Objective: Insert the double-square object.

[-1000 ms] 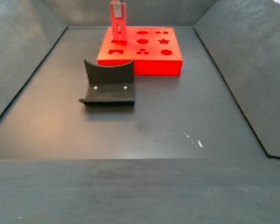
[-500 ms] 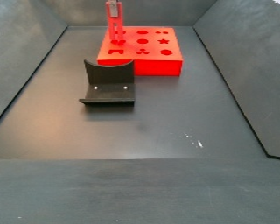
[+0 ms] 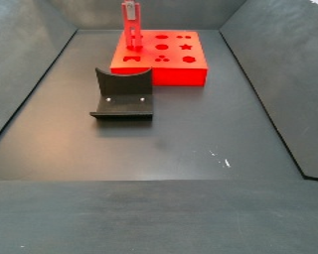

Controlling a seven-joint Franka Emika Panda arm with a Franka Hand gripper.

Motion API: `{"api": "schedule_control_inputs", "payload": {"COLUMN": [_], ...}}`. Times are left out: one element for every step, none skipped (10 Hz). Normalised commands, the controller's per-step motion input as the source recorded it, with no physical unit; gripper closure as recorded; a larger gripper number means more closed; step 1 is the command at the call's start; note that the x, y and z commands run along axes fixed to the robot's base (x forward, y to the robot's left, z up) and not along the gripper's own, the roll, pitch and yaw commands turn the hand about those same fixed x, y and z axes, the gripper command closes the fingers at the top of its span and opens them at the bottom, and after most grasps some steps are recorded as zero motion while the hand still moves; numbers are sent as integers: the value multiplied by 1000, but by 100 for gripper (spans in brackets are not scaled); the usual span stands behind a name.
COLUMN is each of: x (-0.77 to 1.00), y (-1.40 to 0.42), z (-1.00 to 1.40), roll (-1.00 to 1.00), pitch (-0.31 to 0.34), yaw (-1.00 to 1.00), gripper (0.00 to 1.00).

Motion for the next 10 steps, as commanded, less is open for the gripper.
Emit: {"api": "schedule_control_inputs", "payload": {"x": [83, 11, 14, 0, 9, 0, 0, 17, 94, 54], "y": [-11, 0, 0, 0, 0, 0, 0, 0, 0, 0], "z": [-37, -97, -120, -146, -209, -389, -534, -620, -646, -600], "roll": [0, 0, 0, 24, 27, 39, 43, 37, 61, 129], "pitch": [0, -11, -4, 0, -17, -70, -84, -76, -16, 0], "yaw": [146, 114, 97, 109, 103, 74, 51, 14, 0, 0], "gripper": [100, 100, 100, 100, 100, 100, 100, 100, 100, 100]}}
